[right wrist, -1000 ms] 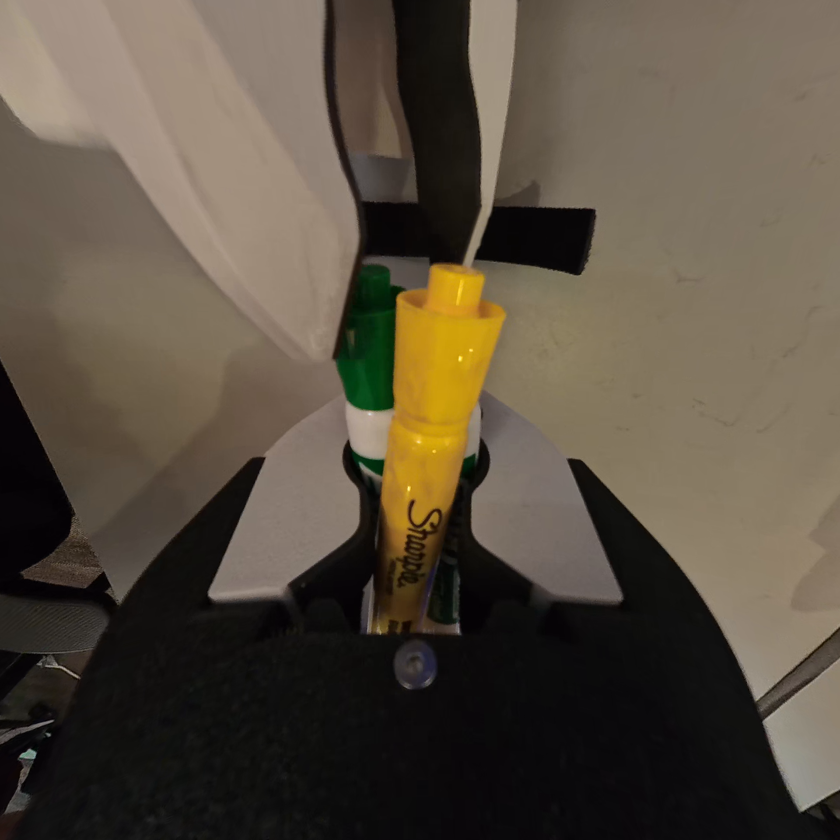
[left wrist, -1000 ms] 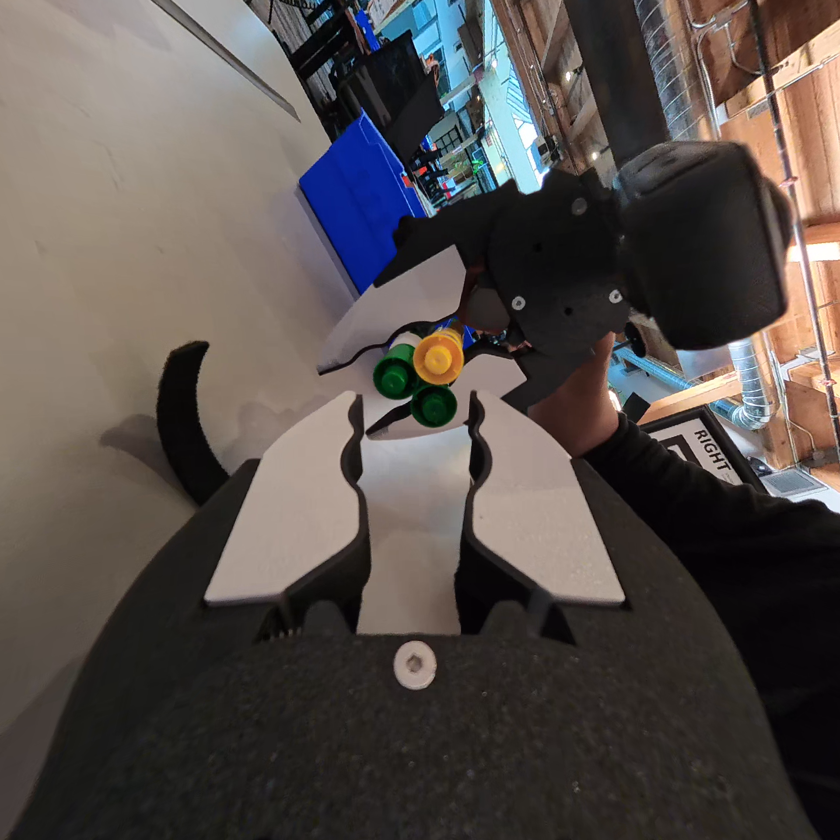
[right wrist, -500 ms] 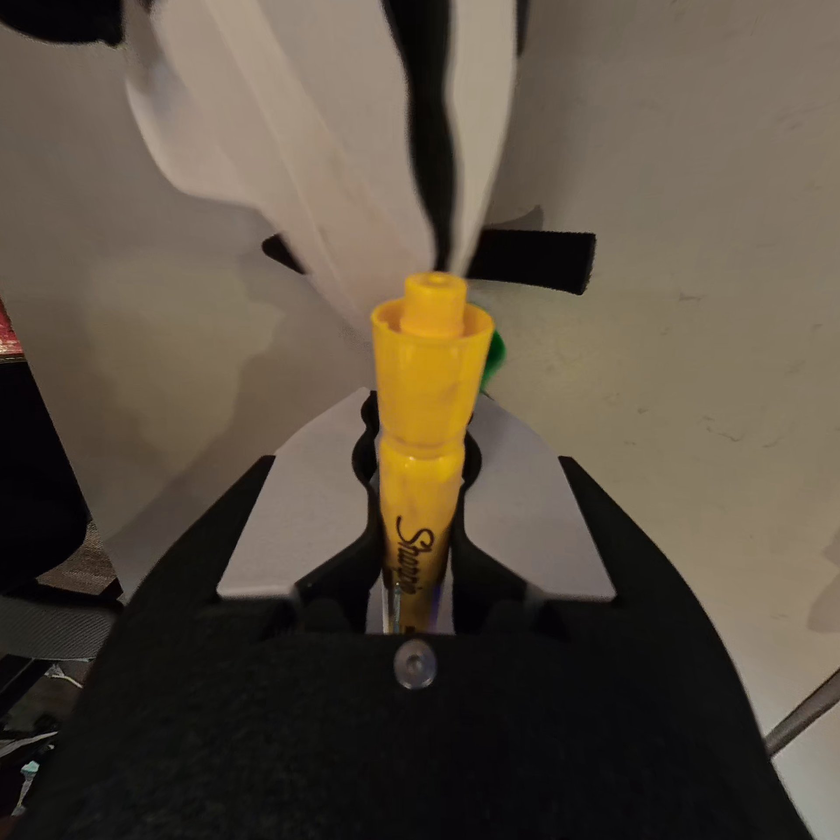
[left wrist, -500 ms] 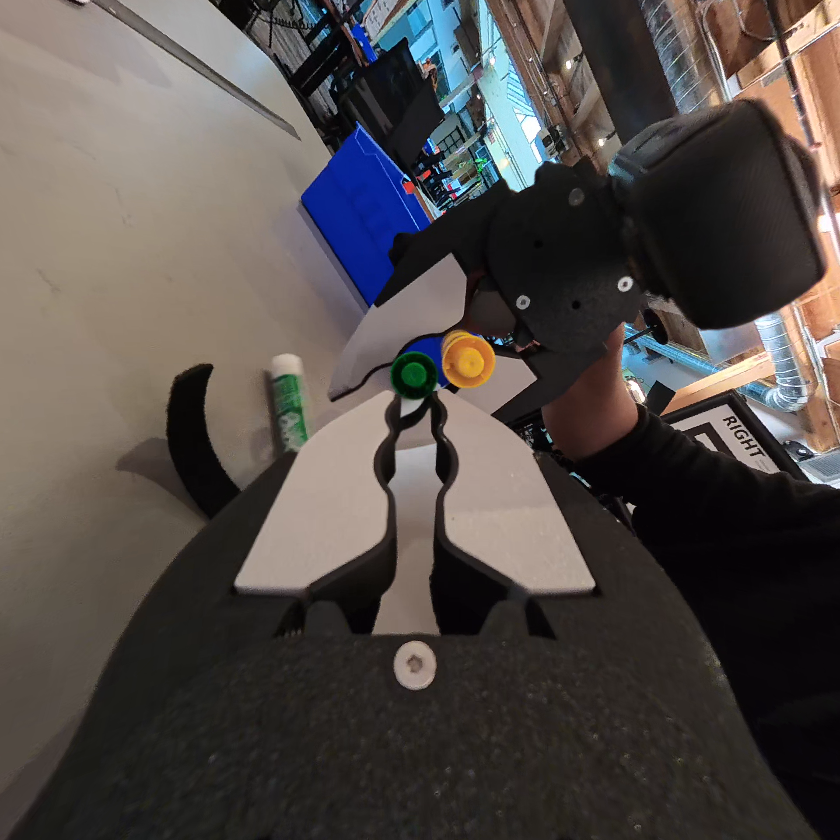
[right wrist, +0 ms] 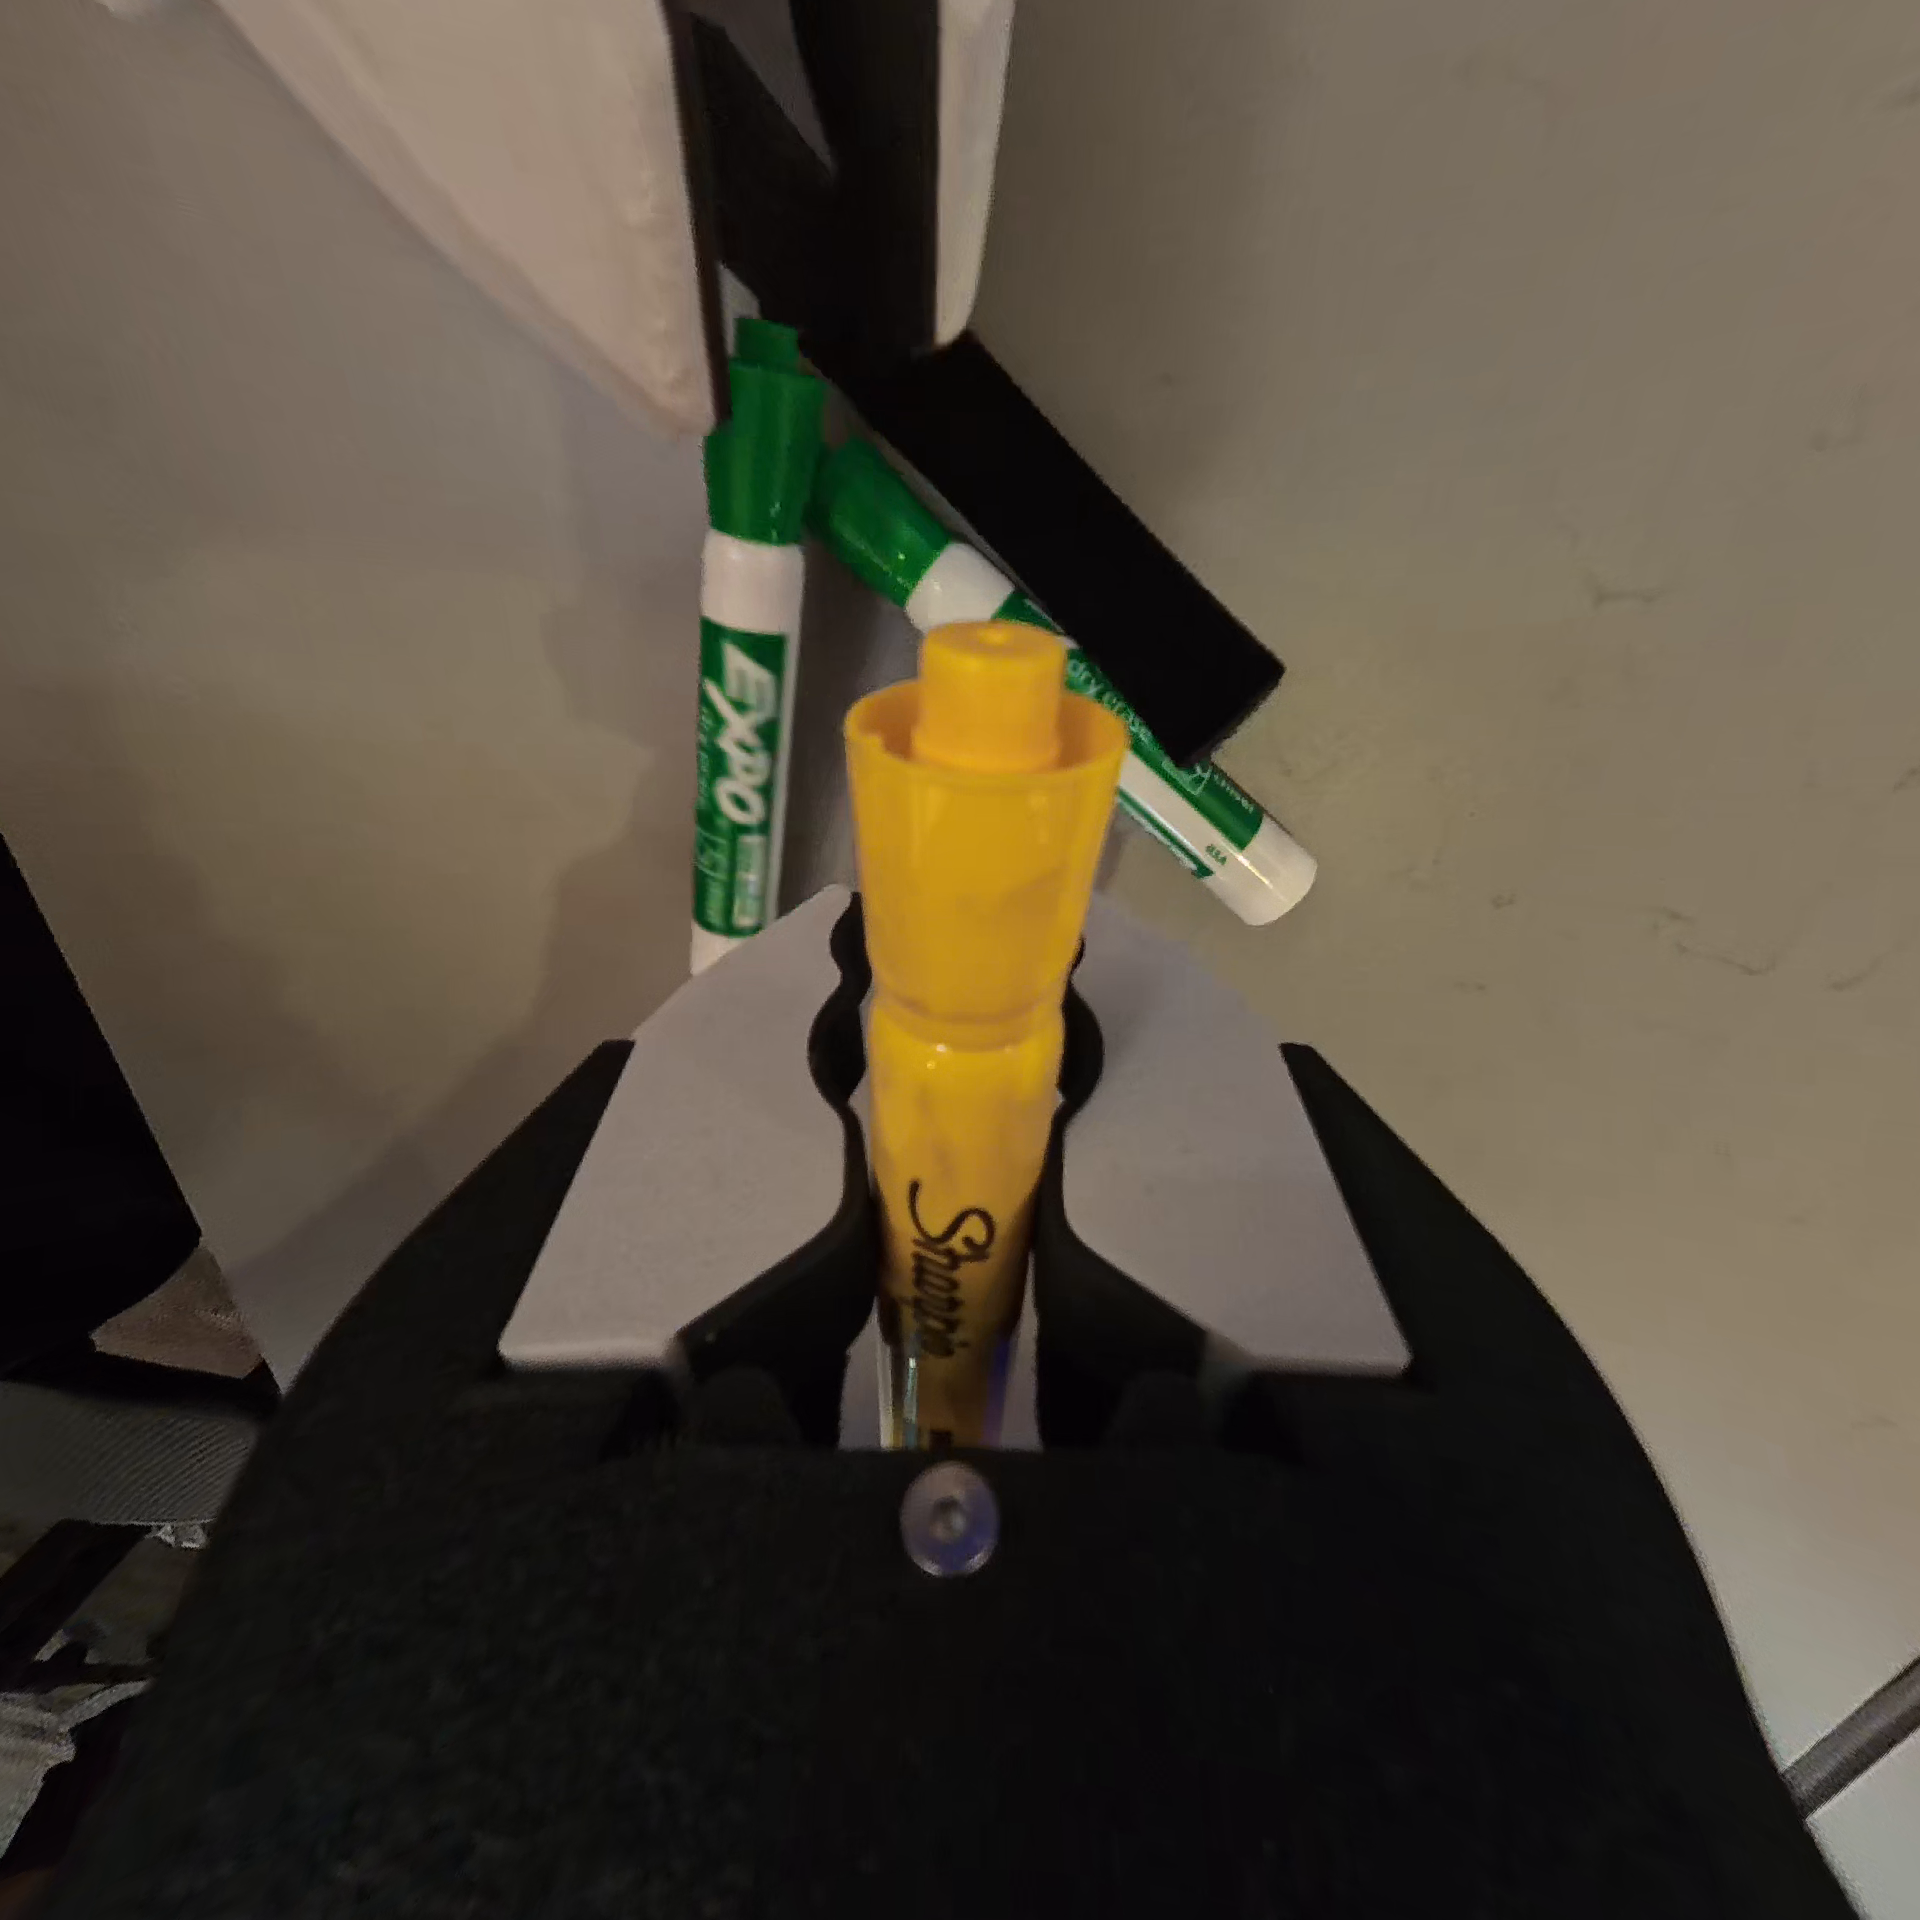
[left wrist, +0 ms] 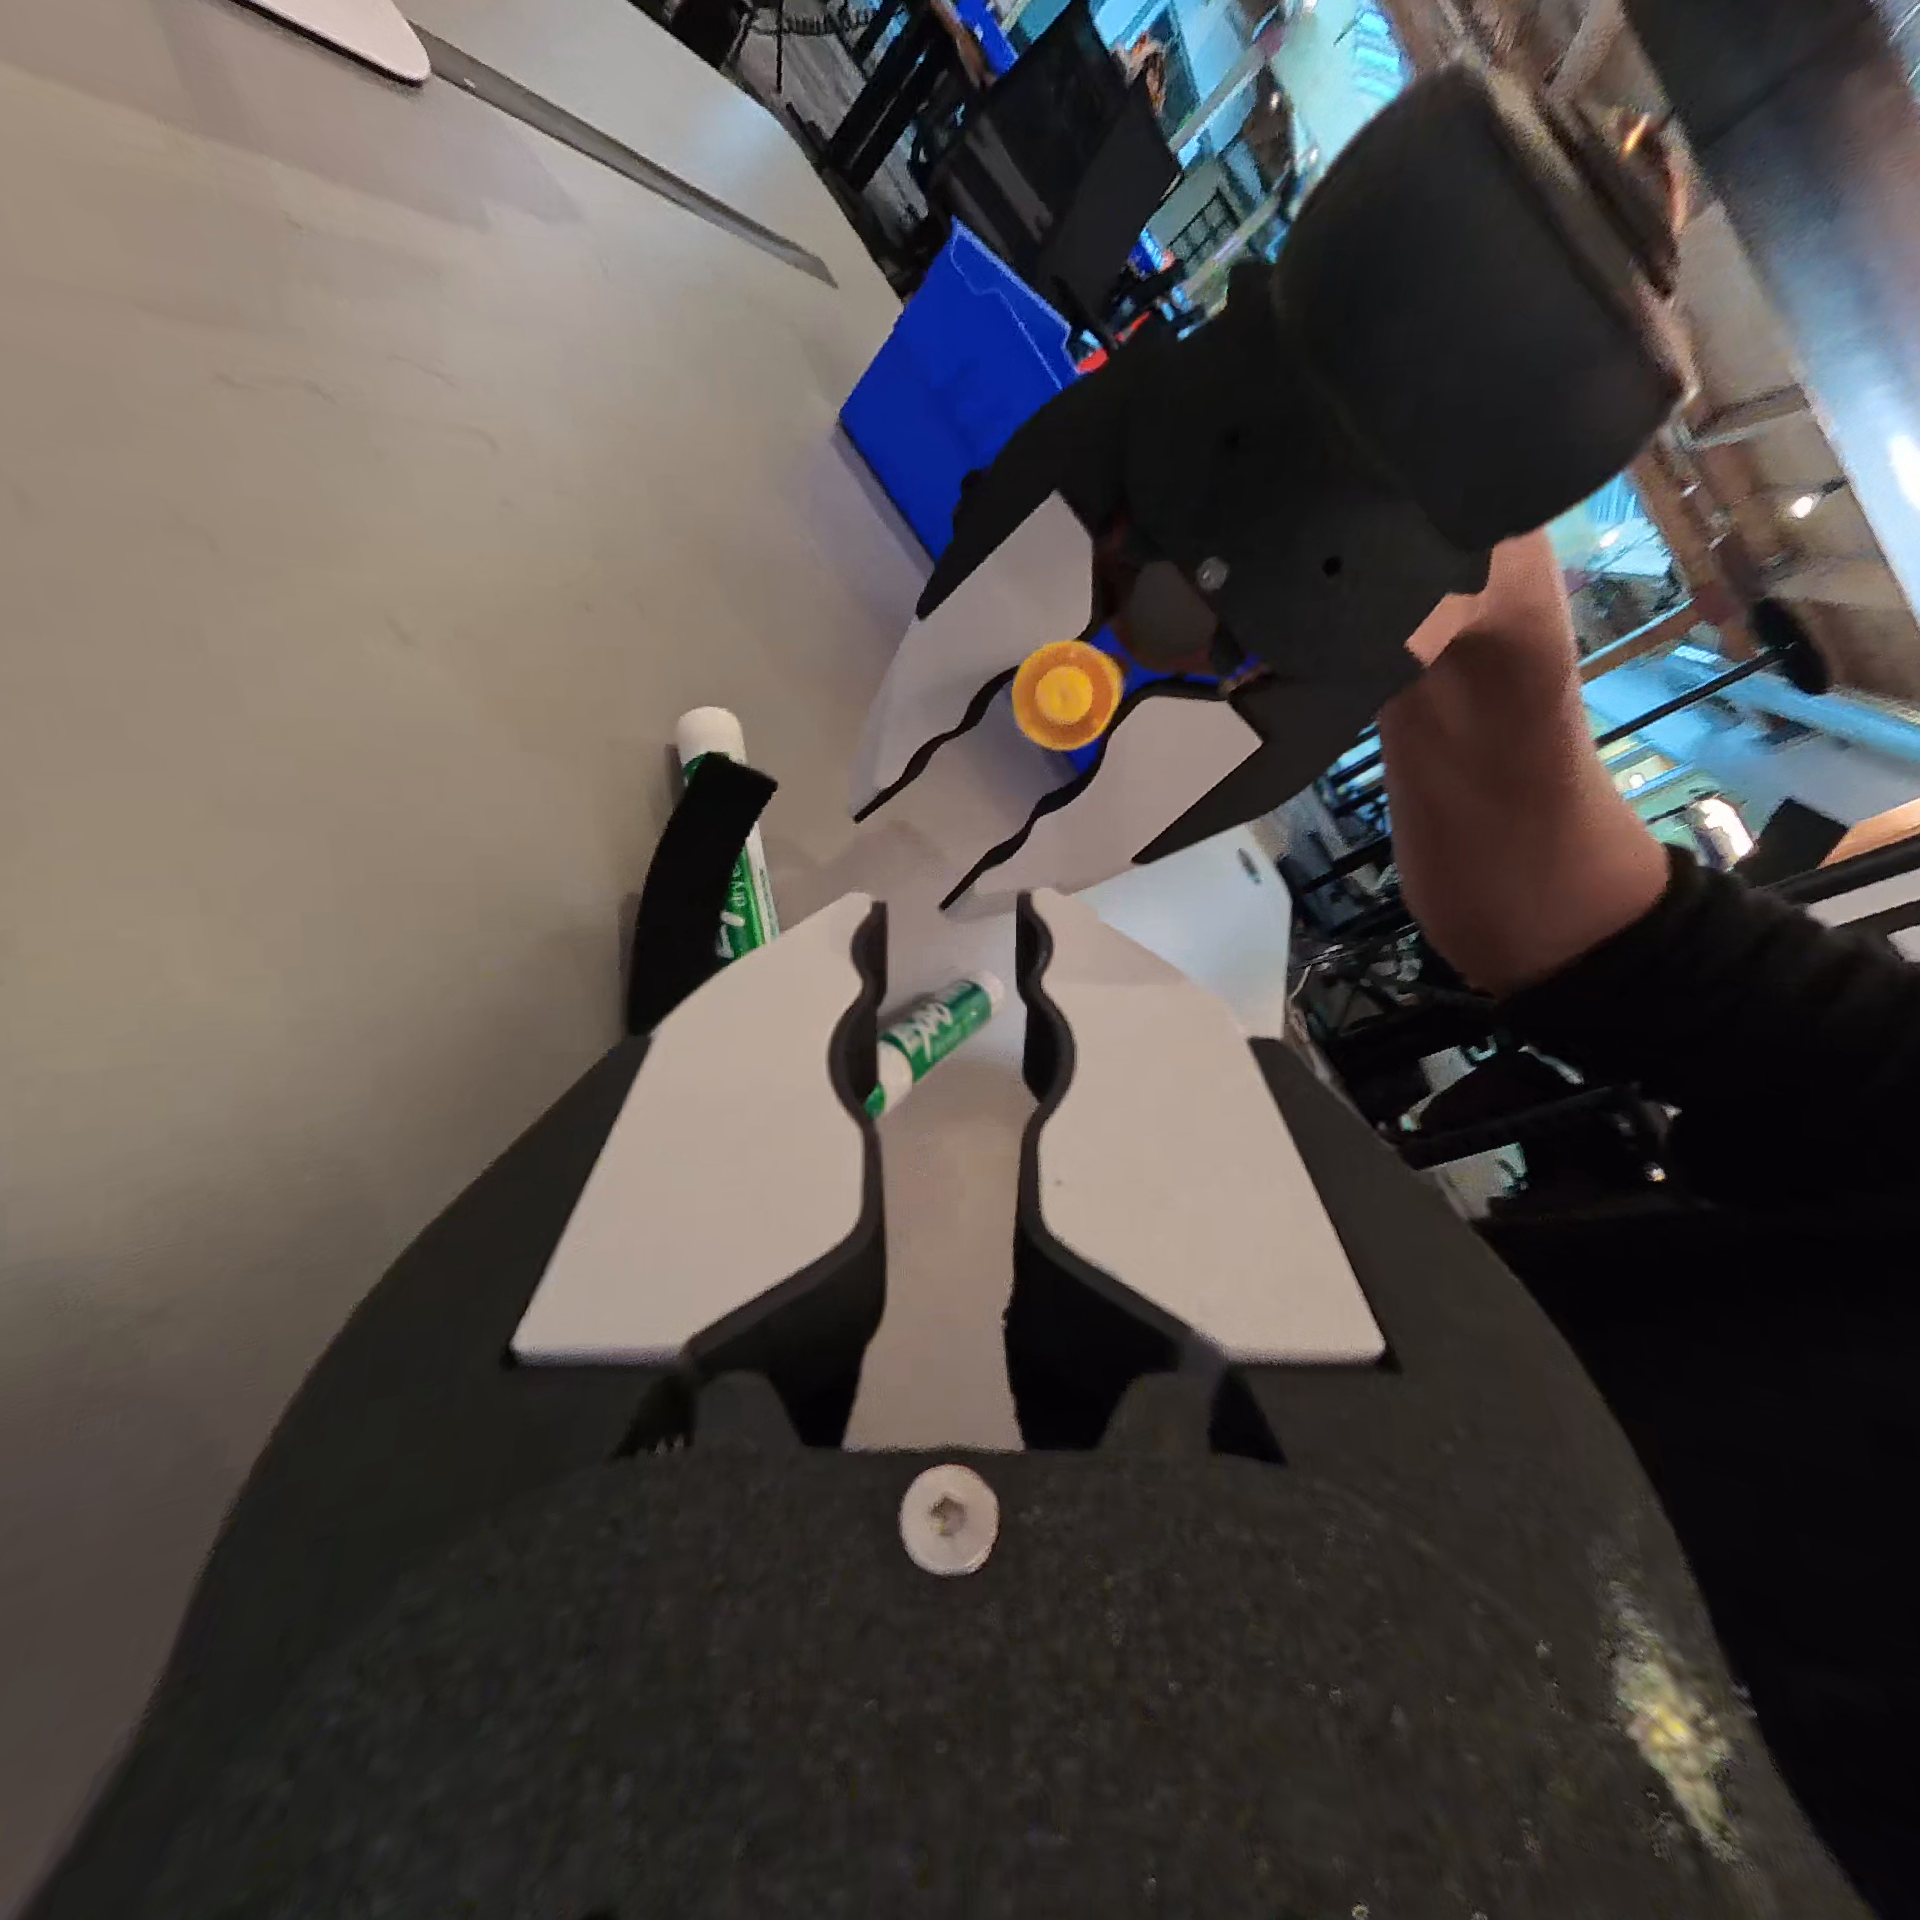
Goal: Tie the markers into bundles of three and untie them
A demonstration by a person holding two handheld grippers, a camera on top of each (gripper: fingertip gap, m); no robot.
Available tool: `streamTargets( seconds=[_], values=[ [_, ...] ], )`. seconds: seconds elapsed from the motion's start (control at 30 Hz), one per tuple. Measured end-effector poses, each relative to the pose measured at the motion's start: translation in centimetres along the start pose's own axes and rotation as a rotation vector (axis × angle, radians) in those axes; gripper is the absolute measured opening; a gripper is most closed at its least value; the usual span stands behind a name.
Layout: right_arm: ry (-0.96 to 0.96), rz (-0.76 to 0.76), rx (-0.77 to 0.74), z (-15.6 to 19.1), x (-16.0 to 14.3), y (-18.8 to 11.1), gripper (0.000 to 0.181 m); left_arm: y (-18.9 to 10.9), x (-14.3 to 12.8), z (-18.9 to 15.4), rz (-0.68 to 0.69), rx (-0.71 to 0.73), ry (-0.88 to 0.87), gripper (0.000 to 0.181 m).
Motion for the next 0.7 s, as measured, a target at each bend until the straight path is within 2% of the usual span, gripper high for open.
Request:
streamTargets(
  seconds=[0.17, 0.3, 0.43, 0.6, 0.7],
  values=[
    [-0.005, 0.008, -0.012, 0.4, -0.8, 0.0, 0.033, 0.7, -1.0, -0.7, 0.034, 0.057, 0.113, 0.027],
    [0.013, -0.003, 0.022, 0.5, -1.2, 0.4, 0.033, 1.6, -0.6, -1.4, 0.009, 0.051, 0.158, 0.027],
    [0.000, 0.002, 0.034, 0.8, -0.9, 1.1, 0.032, 2.8, 0.6, -1.9, -0.010, 0.024, 0.199, 0.027],
    [-0.010, -0.035, 0.058, 1.1, 0.2, 1.5, 0.032, 4.0, 1.4, -3.2, -0.031, -0.083, 0.168, 0.029],
    [-0.015, -0.068, 0.082, 1.2, 0.3, 1.4, 0.032, 4.2, 1.5, -3.1, -0.037, -0.095, 0.163, 0.022]
  ],
)
Point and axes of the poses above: each gripper's, where its closed fingertips meet, y out along the fingers, x out of its top, z = x × y across the jaws, the point moved 1 cm from there along -y, back along the fingers, and after that the axes turned 9 degrees about x, right-handed, at the moved point
